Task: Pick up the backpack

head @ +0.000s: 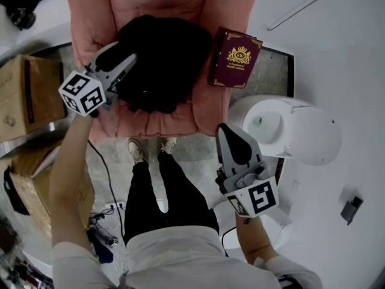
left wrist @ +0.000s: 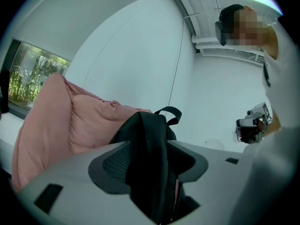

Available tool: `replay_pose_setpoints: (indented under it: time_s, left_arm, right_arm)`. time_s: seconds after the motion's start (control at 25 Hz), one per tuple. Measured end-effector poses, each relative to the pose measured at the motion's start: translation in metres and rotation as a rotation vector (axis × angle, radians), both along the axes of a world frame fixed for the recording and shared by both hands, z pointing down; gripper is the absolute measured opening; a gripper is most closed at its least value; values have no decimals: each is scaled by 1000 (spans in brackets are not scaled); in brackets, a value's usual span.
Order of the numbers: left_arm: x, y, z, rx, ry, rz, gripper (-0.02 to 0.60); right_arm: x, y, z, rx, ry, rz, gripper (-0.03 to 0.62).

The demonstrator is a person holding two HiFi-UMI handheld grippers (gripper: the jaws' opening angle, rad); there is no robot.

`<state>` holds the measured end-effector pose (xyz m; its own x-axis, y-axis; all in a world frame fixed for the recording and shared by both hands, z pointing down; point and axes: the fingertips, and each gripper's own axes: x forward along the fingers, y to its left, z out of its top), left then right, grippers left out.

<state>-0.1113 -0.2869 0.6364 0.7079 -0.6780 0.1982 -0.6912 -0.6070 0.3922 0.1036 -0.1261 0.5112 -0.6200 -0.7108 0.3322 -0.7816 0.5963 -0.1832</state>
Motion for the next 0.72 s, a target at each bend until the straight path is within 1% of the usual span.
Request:
replay_pose_setpoints:
  time_s: [0.16, 0.2, 0.36, 0.52, 0.6, 0.64, 0.72]
  left_arm:
    - [1, -9, -4, -14, 116, 44, 236]
    - [3, -10, -6, -12, 127, 57, 236]
    - [15, -14, -8, -15, 126, 107, 236]
    - [33, -16, -12, -25, 169, 210, 236]
    - [38, -18, -14, -21, 172, 258, 236]
    - [40, -21, -14, -22, 176, 274, 236]
    - [42, -26, -16, -28, 207, 297, 236]
  right_arm:
    - [-4, -1, 5, -9, -1, -12, 20]
    - [-4, -2, 5, -10, -1, -14, 20]
    - [-3, -5, 7, -19, -4, -20, 20]
    - [-5, -9, 5, -17, -7, -25, 20]
    - [-5, -9, 6, -20, -5, -28, 20]
    - [-5, -10, 7, -23, -4, -28, 20]
    - [-2, -10, 10, -32, -1, -24, 20]
